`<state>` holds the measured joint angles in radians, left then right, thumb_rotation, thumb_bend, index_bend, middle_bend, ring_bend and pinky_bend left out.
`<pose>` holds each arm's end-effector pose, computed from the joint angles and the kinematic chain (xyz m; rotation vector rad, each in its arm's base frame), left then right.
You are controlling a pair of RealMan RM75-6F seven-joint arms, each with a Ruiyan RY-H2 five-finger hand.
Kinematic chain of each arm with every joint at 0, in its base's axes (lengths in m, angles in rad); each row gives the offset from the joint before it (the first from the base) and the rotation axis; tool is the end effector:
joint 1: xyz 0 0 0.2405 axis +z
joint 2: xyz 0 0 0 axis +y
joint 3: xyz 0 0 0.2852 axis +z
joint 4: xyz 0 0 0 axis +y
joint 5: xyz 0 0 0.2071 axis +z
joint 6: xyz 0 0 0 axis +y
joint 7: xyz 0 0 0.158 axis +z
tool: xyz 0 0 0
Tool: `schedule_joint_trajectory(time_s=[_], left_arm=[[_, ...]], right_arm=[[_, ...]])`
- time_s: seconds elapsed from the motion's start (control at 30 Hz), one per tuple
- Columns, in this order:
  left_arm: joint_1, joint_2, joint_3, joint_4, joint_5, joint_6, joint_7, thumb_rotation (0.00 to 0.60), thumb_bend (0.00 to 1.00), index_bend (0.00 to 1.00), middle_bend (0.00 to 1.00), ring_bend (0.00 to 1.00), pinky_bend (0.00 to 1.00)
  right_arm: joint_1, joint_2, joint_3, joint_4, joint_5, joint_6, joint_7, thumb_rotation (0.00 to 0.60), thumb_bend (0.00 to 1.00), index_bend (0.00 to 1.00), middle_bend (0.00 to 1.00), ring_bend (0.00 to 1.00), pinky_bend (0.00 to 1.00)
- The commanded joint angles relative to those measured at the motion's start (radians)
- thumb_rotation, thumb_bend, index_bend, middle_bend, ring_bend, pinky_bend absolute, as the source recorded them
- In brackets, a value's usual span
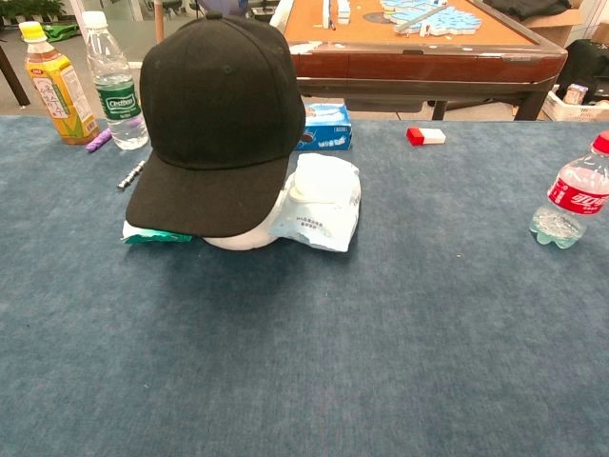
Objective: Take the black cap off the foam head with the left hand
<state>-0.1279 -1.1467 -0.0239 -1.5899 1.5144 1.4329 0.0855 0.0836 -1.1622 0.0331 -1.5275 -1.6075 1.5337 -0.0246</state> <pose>-0.3331 0.2058 0.1545 -1.4916 -0.8632 -0.8375 -0.3324 -0.1932 0.1646 1.4743 -0.7862 0.9303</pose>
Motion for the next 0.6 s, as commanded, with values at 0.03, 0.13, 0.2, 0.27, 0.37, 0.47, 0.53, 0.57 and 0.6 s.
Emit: schedule_joint_trajectory(time_s=[0.03, 0.13, 0.2, 0.27, 0.37, 0.47, 0.53, 0.57, 0.6], left_arm=[[0.000, 0.002, 0.003, -0.001, 0.000, -0.004, -0.010, 0.600, 0.26, 0.12, 0.10, 0.19, 0.51], [-0.001, 0.003, 0.006, -0.001, -0.004, -0.010, -0.008, 0.600, 0.25, 0.13, 0.11, 0.19, 0.51], [-0.001, 0.001, 0.006, -0.002, 0.001, -0.005, -0.003, 0.600, 0.25, 0.13, 0.11, 0.19, 0.51], [0.000, -0.003, 0.007, 0.002, 0.015, 0.005, -0.002, 0.600, 0.25, 0.14, 0.12, 0.19, 0.51], [-0.003, -0.009, 0.013, 0.006, 0.044, 0.017, -0.011, 0.600, 0.25, 0.16, 0.14, 0.20, 0.51], [-0.005, -0.021, 0.027, 0.016, 0.100, 0.041, -0.042, 0.600, 0.25, 0.20, 0.19, 0.25, 0.51], [-0.011, -0.029, 0.041, 0.025, 0.157, 0.062, -0.064, 0.600, 0.23, 0.25, 0.27, 0.31, 0.54], [-0.018, -0.034, 0.047, 0.031, 0.195, 0.076, -0.071, 0.600, 0.20, 0.28, 0.31, 0.34, 0.56], [-0.023, -0.038, 0.051, 0.035, 0.223, 0.086, -0.076, 0.600, 0.17, 0.31, 0.34, 0.36, 0.57]], right_arm=[[0.001, 0.004, -0.010, -0.006, -0.016, -0.002, 0.005, 0.600, 0.13, 0.20, 0.23, 0.13, 0.32], [0.005, 0.003, -0.010, -0.005, -0.019, -0.006, 0.007, 0.600, 0.13, 0.20, 0.23, 0.13, 0.32], [0.009, 0.005, -0.009, -0.005, -0.014, -0.014, 0.010, 0.600, 0.13, 0.20, 0.23, 0.13, 0.32], [0.010, 0.008, -0.007, -0.007, -0.010, -0.017, 0.013, 0.600, 0.13, 0.20, 0.23, 0.13, 0.32], [0.005, 0.011, -0.008, -0.011, -0.011, -0.007, 0.020, 0.600, 0.13, 0.20, 0.23, 0.13, 0.32], [-0.004, 0.013, -0.008, -0.013, -0.017, 0.013, 0.027, 0.600, 0.13, 0.20, 0.23, 0.13, 0.32], [-0.009, 0.015, -0.008, -0.013, -0.021, 0.025, 0.032, 0.600, 0.13, 0.20, 0.23, 0.13, 0.32], [-0.012, 0.015, -0.006, -0.012, -0.020, 0.031, 0.035, 0.600, 0.13, 0.21, 0.23, 0.13, 0.32], [-0.013, 0.015, -0.005, -0.012, -0.019, 0.034, 0.037, 0.600, 0.13, 0.21, 0.23, 0.13, 0.32]])
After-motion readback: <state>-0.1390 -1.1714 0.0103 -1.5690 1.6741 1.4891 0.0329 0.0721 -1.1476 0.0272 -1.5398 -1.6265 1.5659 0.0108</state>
